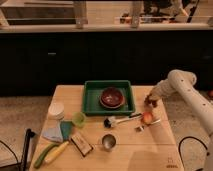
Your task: Place grapes in metal cup
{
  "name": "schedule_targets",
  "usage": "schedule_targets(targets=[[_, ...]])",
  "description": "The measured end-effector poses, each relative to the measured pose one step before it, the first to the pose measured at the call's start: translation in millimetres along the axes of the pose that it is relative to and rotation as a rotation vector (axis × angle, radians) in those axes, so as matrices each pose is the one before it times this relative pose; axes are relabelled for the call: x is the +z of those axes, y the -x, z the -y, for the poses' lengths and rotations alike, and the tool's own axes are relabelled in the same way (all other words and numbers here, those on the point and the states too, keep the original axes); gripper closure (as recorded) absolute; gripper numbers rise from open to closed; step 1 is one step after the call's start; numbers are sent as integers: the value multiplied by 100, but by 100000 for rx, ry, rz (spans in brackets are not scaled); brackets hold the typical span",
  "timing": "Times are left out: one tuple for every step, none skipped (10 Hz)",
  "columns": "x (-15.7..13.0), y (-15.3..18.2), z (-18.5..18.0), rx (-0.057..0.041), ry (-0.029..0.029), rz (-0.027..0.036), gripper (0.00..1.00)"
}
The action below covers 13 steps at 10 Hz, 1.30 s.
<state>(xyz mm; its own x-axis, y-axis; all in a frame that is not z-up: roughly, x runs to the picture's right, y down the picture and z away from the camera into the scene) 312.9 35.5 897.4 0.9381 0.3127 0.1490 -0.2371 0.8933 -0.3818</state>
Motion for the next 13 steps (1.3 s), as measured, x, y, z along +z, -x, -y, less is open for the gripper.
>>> schedule_targets(targets=[[-639, 570, 79, -841, -776, -212, 20], [-441, 352, 63, -860, -468, -333, 20], [-753, 514, 246, -1023, -742, -457, 20], [-350, 279, 71, -656, -426, -391, 20], [-358, 433, 117, -849, -512, -374, 20], [-68, 214, 17, -335, -136, -218, 20], [0, 158, 15, 38, -48, -157, 20], [74, 87, -9, 534, 68, -261, 20], [293, -202, -149, 874, 337, -259, 20], [294, -492, -129, 1396, 312, -432, 20], [225, -522, -111, 1558, 370, -496, 20], [399, -768, -234, 2263, 543, -676, 20], [400, -747, -205, 2599, 363, -686, 20]])
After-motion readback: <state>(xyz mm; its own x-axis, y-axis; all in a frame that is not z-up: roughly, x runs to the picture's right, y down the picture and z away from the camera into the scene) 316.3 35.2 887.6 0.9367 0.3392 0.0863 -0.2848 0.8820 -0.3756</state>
